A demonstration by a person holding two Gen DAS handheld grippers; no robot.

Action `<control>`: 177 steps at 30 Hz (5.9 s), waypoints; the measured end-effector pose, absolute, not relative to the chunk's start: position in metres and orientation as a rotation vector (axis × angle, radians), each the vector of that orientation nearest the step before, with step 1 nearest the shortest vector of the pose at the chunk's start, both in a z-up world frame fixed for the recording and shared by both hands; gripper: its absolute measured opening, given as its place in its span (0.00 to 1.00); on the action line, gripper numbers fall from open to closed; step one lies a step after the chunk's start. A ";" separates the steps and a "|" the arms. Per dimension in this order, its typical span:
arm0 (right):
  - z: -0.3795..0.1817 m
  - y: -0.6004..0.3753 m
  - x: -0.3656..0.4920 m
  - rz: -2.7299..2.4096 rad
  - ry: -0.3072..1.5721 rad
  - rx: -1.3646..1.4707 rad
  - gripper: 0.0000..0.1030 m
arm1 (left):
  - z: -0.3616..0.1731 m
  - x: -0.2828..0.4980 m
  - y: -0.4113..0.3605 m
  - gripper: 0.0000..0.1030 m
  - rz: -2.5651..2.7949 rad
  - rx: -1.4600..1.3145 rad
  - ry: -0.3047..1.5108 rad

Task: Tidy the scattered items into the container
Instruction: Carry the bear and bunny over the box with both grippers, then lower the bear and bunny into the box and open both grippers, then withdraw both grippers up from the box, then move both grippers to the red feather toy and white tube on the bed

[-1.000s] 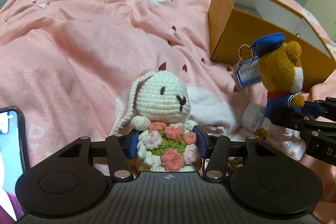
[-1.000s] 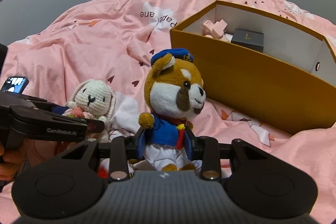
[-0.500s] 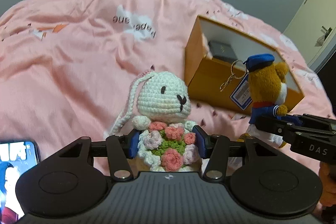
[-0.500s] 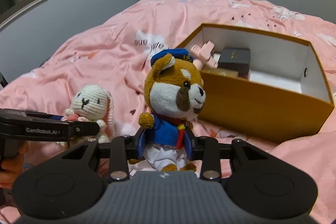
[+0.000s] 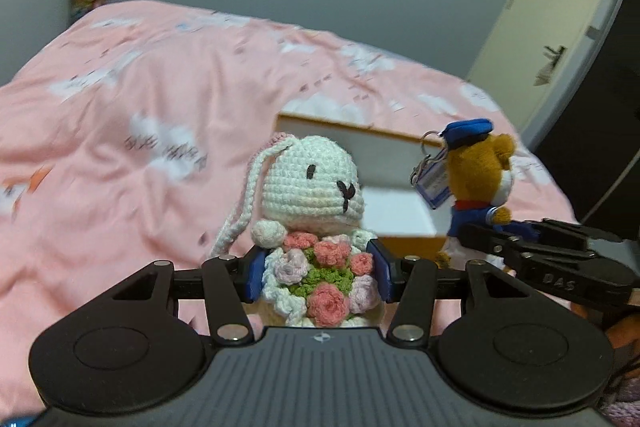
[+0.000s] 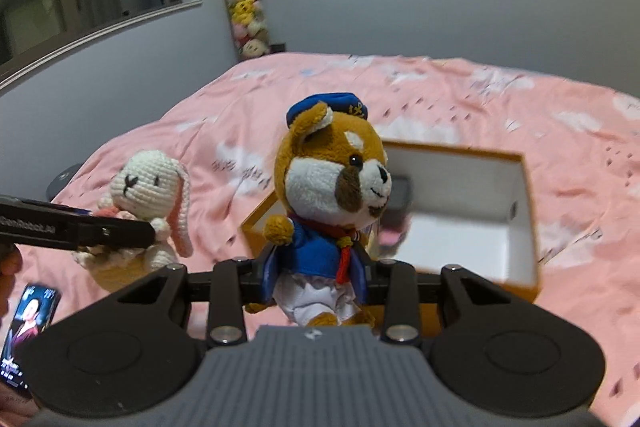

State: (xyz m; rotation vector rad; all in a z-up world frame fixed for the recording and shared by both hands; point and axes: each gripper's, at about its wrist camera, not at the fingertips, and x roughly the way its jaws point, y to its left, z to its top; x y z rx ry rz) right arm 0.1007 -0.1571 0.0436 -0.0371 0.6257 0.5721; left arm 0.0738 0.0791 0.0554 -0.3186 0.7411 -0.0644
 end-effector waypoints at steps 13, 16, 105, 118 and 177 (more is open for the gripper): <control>0.042 -0.179 0.198 0.485 0.754 -0.091 0.38 | 0.050 0.188 0.035 0.58 -0.279 -0.324 0.793; 0.032 -0.182 0.219 0.472 0.807 -0.101 0.38 | 0.033 0.217 0.024 0.58 -0.306 -0.344 0.835; -0.058 -0.173 0.309 0.668 1.214 -0.515 0.15 | -0.084 0.321 -0.048 0.33 -0.409 0.003 1.124; -0.066 -0.171 0.319 0.602 1.197 -0.482 0.07 | -0.086 0.321 -0.041 0.42 -0.388 -0.054 1.133; 0.007 -0.145 0.060 0.477 0.790 -0.072 0.81 | -0.014 0.034 0.042 0.55 0.000 -0.193 1.035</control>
